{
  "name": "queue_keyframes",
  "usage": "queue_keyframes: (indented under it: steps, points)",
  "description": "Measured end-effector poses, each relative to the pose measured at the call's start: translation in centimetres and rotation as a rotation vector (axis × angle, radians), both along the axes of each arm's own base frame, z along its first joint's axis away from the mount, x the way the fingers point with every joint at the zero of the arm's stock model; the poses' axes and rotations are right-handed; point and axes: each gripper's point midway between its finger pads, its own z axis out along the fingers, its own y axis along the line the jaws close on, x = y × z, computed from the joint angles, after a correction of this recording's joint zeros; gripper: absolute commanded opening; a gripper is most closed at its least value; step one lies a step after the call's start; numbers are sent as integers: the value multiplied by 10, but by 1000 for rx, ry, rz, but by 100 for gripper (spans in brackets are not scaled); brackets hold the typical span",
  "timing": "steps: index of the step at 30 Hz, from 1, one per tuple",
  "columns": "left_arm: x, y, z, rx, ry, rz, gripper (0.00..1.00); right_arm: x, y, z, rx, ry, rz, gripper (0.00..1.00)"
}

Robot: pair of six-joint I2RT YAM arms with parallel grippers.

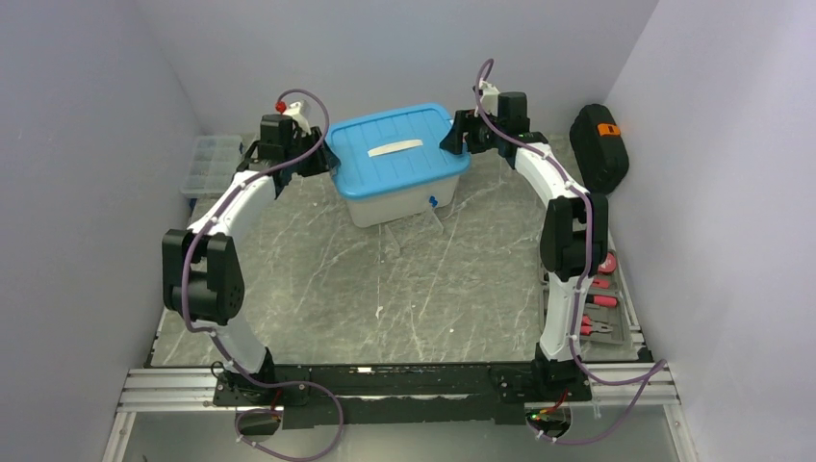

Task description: Organize the chemistry lab equipment

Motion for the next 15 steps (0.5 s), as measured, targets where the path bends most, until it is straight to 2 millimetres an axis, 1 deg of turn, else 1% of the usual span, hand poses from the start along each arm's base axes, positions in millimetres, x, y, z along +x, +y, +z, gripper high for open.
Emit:
queue_keyframes:
  steps: [8, 13, 15]
  points:
    - [-28, -2, 1, -18, 2, 26, 29, 0, 6, 1, -17, -3, 39, 62]
    - [-39, -2, 1, -27, 10, 34, 30, -1, 9, 1, -22, -6, 47, 69]
    - [-42, -1, 1, -30, 11, 36, 32, -1, 10, 1, -24, -6, 47, 73]
